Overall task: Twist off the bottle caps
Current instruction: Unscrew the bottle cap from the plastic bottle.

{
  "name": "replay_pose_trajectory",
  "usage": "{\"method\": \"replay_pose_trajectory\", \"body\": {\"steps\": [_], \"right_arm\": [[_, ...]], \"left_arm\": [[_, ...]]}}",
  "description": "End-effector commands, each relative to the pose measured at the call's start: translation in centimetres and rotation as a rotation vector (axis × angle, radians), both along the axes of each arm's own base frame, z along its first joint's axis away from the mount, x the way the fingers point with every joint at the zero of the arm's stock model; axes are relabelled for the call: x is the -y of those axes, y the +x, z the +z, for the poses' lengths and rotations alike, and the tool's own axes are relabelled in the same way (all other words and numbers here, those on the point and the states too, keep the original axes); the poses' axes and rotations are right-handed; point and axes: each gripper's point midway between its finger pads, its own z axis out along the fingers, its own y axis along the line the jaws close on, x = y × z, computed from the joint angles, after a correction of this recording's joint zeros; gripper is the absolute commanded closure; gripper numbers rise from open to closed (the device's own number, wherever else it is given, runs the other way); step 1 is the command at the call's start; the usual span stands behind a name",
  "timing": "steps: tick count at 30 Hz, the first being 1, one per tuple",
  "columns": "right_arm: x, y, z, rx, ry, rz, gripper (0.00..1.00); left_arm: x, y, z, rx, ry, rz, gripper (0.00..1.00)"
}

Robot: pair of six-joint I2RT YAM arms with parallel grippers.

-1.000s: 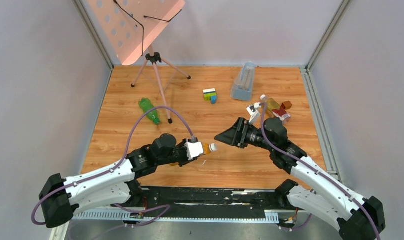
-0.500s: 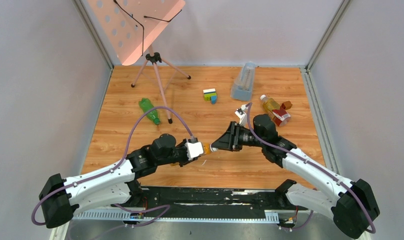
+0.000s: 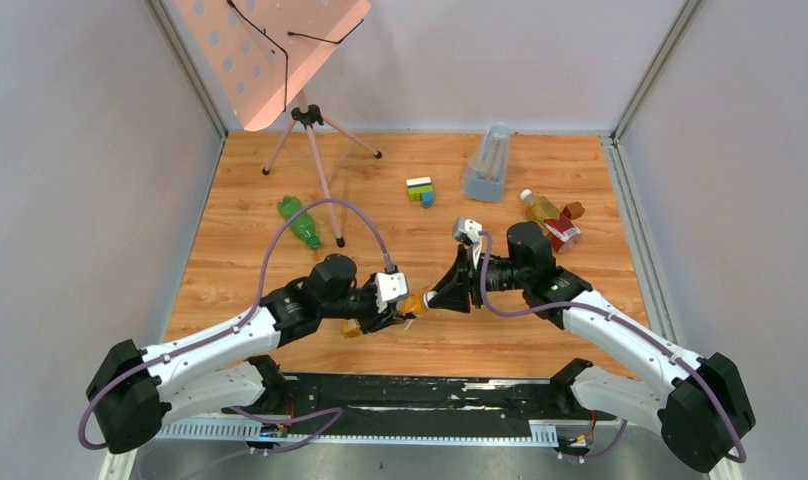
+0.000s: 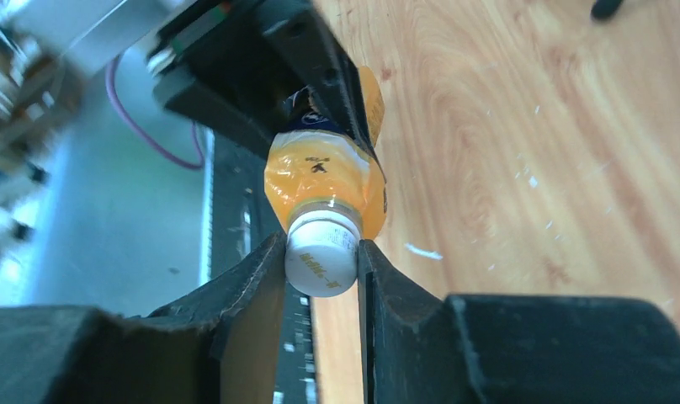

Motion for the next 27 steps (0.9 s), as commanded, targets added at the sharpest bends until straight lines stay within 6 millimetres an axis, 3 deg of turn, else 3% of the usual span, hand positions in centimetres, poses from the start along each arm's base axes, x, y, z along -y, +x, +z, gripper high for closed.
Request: {"method": "replay_pose_trajectory", "body": {"steps": [1,4,9,10,15,19,24,27], "right_arm": [[-0.1,-2.0,0.8,0.516,0.099,0.319,1.00],[-0.1,-2.0,1.6,0.599,0.114,0.348,1.00],[0.1,-2.0,1.0,0.604,0.085,0.364,0.96],[0.1,-1.9,1.1,0.588,0.082,0.356,0.93],[0.1,-2.1,2.3,0.523,0.089,0.329,0.56],[0.2,-2.4,3.1,0.484,0.096,0.303,0.37],[0.8,-3.0,4.5,0.470,0.112,0.257,0.32],[1.1,-2.2,5.1,0.459,0.112,0.153,0.30]], "left_arm": [[2.2,-0.7,5.2,-0.094,-0.156,-0.120,0.95],[2.6,-1.4,5.4,-0.134,-0.160,-0.179,0.95],[2.9,-2.3,5.4,-0.209,-0.129,-0.253,0.94],[2.9,-2.3,5.2,-0.220,-0.113,-0.255,0.94],[2.4,-2.0,4.2,-0.220,-0.065,-0.237,0.94],[2.0,-1.5,3.7,-0.207,-0.036,-0.201,0.94],[1.5,-0.5,3.1,-0.175,-0.008,-0.150,0.94],[1.2,0.5,2.9,-0.140,0.004,-0.097,0.93]]}}
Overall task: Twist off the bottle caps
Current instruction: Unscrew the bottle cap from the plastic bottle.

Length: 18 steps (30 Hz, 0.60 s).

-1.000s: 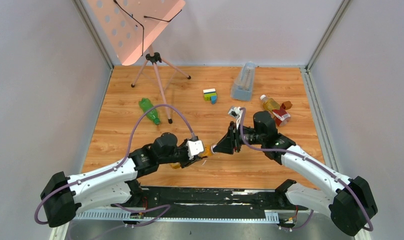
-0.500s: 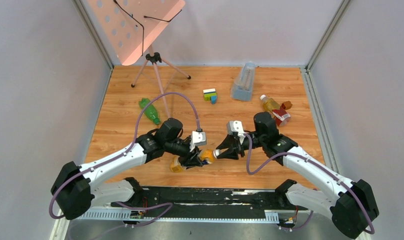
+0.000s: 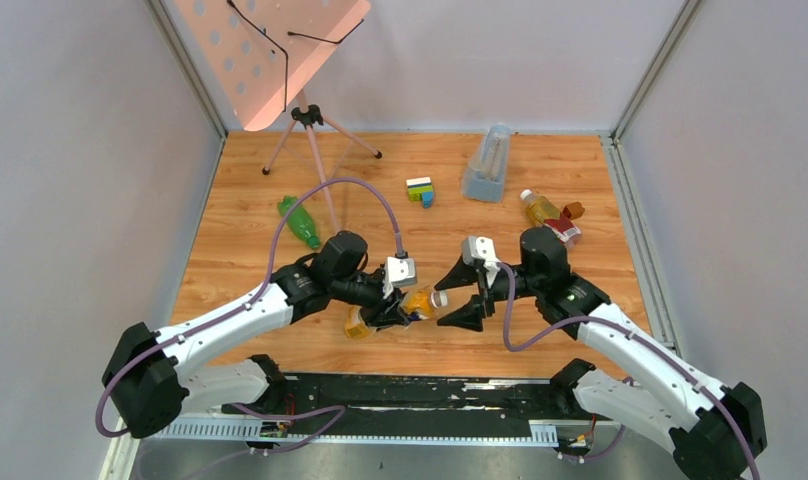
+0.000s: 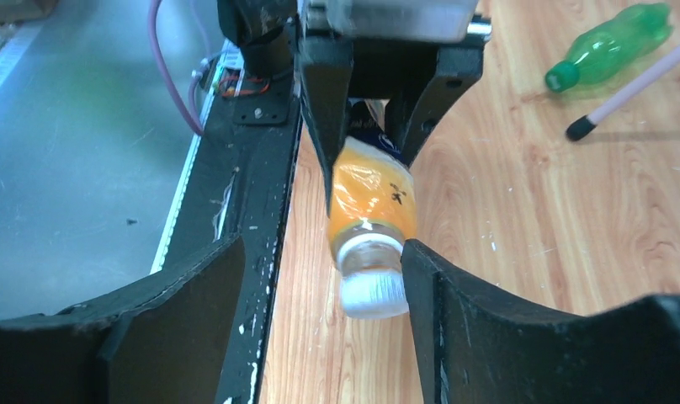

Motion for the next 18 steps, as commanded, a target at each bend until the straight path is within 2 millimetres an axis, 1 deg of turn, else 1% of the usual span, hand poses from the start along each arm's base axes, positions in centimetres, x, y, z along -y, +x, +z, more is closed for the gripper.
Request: {"method": "replay_pose_trajectory", "body": {"steps": [1,2,5,6,7,8,9,10,11,12,15,18], "right_arm": [[0.2,1.0,3.1,-0.007,0.076,-0.137,0.29],[0.3,1.9,3.5,-0.036,0.089,-0.216,0.28],[1.5,6.6,5.7,-0.219,0.170,-0.579,0.26],[2.1,7.8,6.1,-0.270,0.186,-0.671,0.26],[2.6,8.6,5.8,-0.351,0.179,-0.755,0.24],[2.7,8.9,5.9,-0.407,0.174,-0.780,0.24],[2.8,9.1,6.0,-0.446,0.170,-0.803,0.24],[3.0,9.3,6.0,-0.502,0.174,-0.839,0.24],[3.1,9.5,5.8,-0.540,0.173,-0.867,0.23],[3.4,9.8,5.4,-0.560,0.173,-0.893,0.22],[5.4,11.6,2.7,-0.648,0.163,-1.084,0.20],[6.7,12.3,0.2,-0.707,0.129,-1.152,0.22]], "left_arm": [[-0.1,2.6,1.2,0.125,-0.004,0.087,0.93],[-0.3,3.1,1.2,0.146,0.003,0.113,0.93],[-0.7,4.1,1.5,0.199,-0.004,0.164,0.93],[-0.9,4.6,1.4,0.220,-0.002,0.190,0.93],[-1.0,4.8,1.7,0.240,-0.010,0.202,0.93],[-1.2,5.1,1.6,0.257,-0.004,0.219,0.93],[-1.3,5.3,2.0,0.275,-0.015,0.230,0.93],[-1.6,5.6,1.7,0.287,-0.004,0.251,0.93],[-1.8,5.8,2.0,0.302,-0.011,0.262,0.93],[-2.1,6.1,1.7,0.307,0.002,0.284,0.93],[-2.7,6.5,1.4,0.313,0.023,0.326,0.93],[-3.1,6.7,1.2,0.306,0.037,0.350,0.92]]}}
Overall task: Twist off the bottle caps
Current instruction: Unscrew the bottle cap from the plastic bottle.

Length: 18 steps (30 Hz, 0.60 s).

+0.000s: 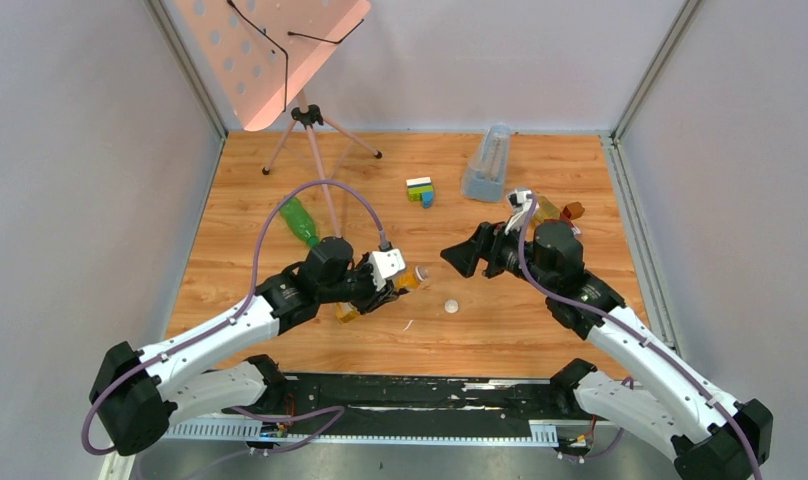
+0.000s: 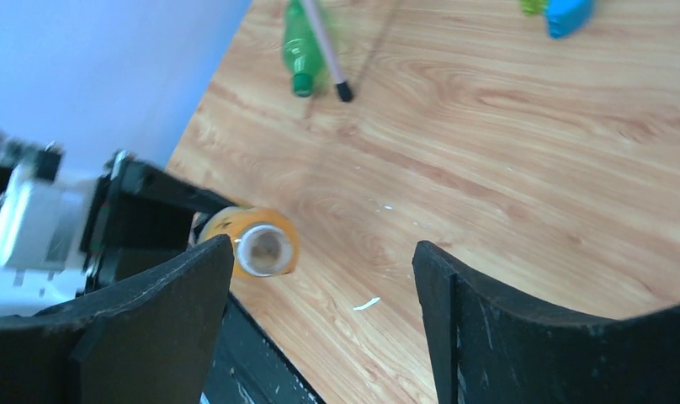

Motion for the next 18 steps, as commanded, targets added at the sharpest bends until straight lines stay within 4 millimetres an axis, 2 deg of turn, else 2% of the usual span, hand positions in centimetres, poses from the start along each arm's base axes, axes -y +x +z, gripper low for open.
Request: {"method": "replay_pose_trajectory", "body": {"steps": [1,4,7,13,18], "right_arm": [[3.0,2.3,-3.6,-0.188,0.016,-0.219,0.22],[3.5,2.6,-6.0,-0.285,0.007,-0.217,0.23],[3.1,2.4,-8.3,-0.371,-0.030,-0.187,0.25],[2.0,2.1,-14.0,-0.536,-0.172,-0.091,0.28],[1.1,3.5,-17.7,-0.607,-0.325,-0.077,0.27]], "left_arm": [[-0.6,1.6,0.8,0.057,-0.013,0.089,0.92],[-1.3,2.2,0.8,0.062,-0.012,0.152,0.92],[-2.1,2.9,0.9,0.076,-0.011,0.225,0.92],[-3.1,3.5,2.4,0.130,-0.073,0.300,0.90],[-3.7,3.4,3.1,0.162,-0.106,0.325,0.89]]}}
